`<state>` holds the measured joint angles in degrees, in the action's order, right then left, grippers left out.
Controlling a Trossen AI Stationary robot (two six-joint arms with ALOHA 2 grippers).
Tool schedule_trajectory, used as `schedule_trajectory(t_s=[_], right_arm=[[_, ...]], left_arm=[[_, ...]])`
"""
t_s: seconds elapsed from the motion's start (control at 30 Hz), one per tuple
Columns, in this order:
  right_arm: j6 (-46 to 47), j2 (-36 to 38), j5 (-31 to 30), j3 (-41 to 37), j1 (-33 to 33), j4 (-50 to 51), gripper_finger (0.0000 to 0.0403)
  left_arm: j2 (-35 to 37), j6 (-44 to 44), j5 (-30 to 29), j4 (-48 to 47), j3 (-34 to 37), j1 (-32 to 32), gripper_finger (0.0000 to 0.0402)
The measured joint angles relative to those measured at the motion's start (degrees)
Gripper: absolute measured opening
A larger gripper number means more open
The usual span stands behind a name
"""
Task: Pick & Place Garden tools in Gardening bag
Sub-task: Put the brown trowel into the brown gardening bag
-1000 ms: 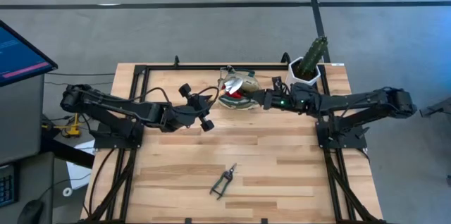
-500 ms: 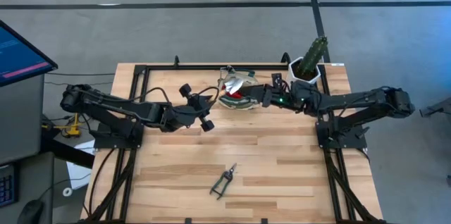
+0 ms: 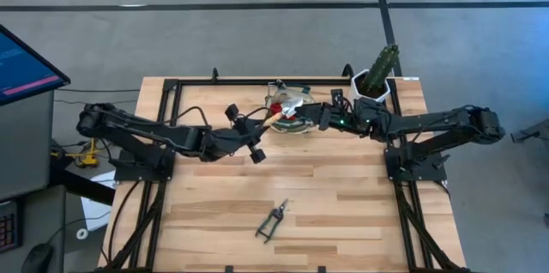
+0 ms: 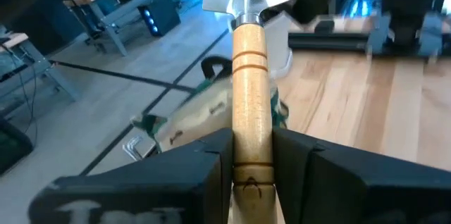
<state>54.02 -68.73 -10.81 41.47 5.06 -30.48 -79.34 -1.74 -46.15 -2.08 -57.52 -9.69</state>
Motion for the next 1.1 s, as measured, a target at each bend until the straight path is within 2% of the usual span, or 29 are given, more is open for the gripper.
schedule_trajectory(t_s=[0.3, 0.5, 0.9, 1.1], right_arm=[[-0.61, 0.00, -0.13, -0.04, 0.04, 0.26, 0.0181], [-0.57, 0.01, -0.05, -0.04, 0.04, 1.47, 0.0156], [0.46, 0.00, 0.26, -0.04, 0.01, 4.79, 0.0073], [-0.16, -0.04, -0.01, -0.07, 0.41, 5.38, 0.0009]], left_arm=[[-5.92, 3.24, 0.08, 2.26, -2.49, 0.00, 0.0051], [-6.85, 3.44, 0.37, 2.63, -3.34, 0.02, 0.0051], [-6.42, 3.46, 0.06, 2.72, -3.32, 0.22, 0.0051], [-6.42, 3.72, -0.50, 3.03, -3.32, 0.24, 0.0057]])
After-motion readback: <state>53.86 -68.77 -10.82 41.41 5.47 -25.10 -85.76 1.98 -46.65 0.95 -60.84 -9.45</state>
